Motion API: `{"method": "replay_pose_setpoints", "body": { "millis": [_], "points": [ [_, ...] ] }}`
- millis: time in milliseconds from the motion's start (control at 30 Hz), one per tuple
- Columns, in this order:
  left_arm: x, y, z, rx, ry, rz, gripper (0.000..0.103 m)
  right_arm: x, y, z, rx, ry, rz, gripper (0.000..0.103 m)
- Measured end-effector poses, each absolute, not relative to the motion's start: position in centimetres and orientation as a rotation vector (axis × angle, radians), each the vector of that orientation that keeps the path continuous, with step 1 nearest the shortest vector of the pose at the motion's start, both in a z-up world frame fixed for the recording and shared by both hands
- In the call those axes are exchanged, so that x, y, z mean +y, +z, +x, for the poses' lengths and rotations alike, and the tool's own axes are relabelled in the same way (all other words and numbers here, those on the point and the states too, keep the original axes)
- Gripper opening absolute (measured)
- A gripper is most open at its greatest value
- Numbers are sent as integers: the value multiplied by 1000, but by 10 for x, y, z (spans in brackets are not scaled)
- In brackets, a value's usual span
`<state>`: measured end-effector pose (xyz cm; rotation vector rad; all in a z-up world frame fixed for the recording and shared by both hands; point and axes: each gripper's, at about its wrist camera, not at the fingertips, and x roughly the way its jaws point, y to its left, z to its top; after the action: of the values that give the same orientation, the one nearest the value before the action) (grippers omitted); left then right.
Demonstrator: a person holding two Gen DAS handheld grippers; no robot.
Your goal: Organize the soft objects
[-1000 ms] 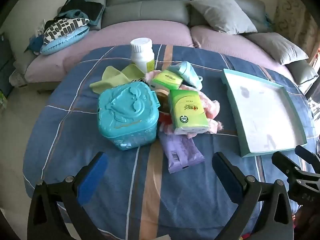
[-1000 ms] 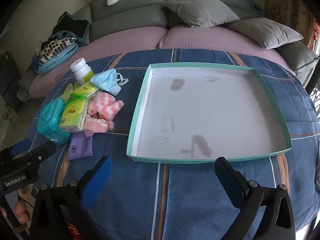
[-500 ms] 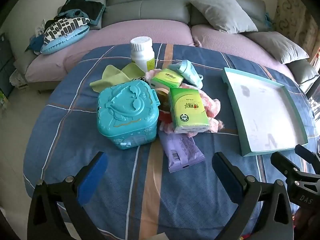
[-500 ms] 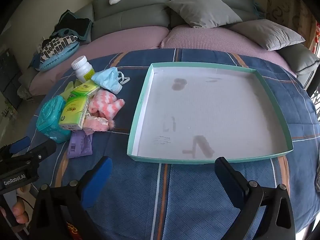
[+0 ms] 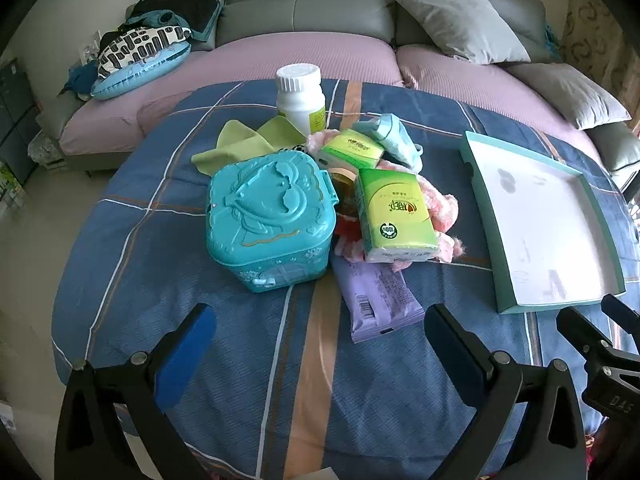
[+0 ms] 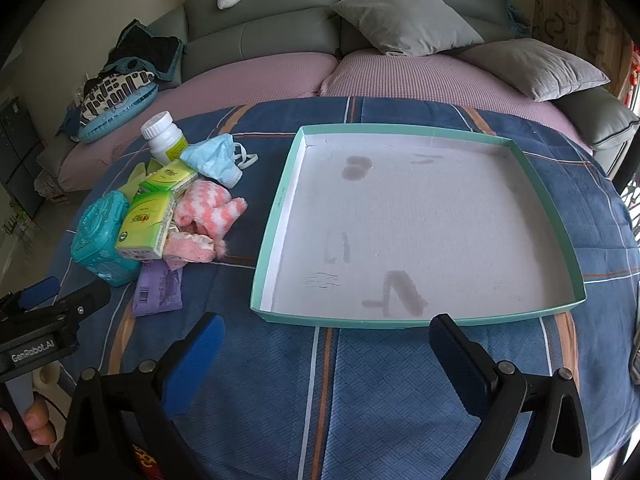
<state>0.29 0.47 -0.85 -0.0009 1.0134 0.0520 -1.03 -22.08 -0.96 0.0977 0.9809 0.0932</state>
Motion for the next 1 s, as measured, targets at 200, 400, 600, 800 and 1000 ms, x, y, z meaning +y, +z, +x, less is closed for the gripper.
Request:
{"method": "replay_pose_setpoints", "body": {
  "millis": [200, 400, 600, 800, 1000],
  "points": [
    [6, -11, 4, 1027, 59, -7, 103, -221, -10, -11, 981, 94, 97, 103],
    [6, -13, 5, 1034, 63, -10, 103, -221, -10, -10, 981, 93, 97, 103],
    [4, -12, 5, 1032, 59, -7, 103, -221, -10, -10, 982, 92, 96, 103],
    [4, -13, 5, 1035, 65, -4, 103, -220, -10, -10, 982, 92, 95, 103],
    [4, -13, 5, 1036, 64, 0, 103, -220, -11, -10, 983, 92, 95, 103]
  ]
}}
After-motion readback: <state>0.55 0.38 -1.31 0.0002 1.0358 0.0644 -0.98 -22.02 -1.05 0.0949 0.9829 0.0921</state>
